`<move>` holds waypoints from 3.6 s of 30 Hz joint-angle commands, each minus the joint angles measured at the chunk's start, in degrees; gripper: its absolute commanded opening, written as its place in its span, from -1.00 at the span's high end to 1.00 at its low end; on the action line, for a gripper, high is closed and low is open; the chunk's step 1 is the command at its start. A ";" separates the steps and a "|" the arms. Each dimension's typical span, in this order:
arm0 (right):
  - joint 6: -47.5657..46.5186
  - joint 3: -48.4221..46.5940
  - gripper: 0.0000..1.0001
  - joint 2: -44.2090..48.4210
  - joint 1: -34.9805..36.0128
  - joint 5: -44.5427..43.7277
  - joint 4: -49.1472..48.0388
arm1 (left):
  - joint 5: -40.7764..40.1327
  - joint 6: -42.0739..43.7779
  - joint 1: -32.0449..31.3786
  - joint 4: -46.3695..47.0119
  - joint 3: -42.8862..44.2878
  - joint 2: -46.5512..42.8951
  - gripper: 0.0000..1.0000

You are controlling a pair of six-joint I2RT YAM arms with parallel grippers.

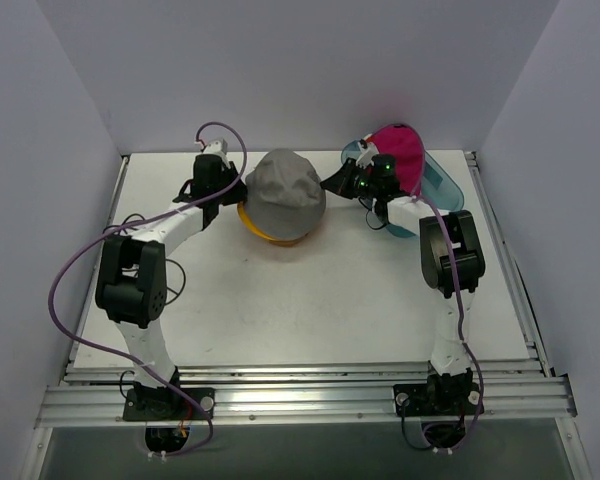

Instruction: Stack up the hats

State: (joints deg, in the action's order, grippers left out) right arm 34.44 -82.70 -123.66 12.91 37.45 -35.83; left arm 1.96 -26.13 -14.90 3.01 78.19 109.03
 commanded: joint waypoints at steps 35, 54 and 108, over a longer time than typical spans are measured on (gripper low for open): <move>-6.31 -5.28 1.00 -3.61 -0.69 -2.38 7.53 | 28.71 -13.60 7.16 19.40 -5.42 -3.13 -0.41; -7.01 -5.55 1.00 -3.61 -0.69 -2.30 7.62 | 33.73 -15.09 7.25 25.74 -4.45 1.80 0.01; -4.64 -1.15 1.00 0.96 -1.83 -3.35 4.19 | 3.94 -0.77 3.74 -1.50 0.82 2.94 0.95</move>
State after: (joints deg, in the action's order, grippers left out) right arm 30.04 -84.82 -126.13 11.99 36.32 -30.50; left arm 16.03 -32.25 -11.29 10.07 77.76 111.18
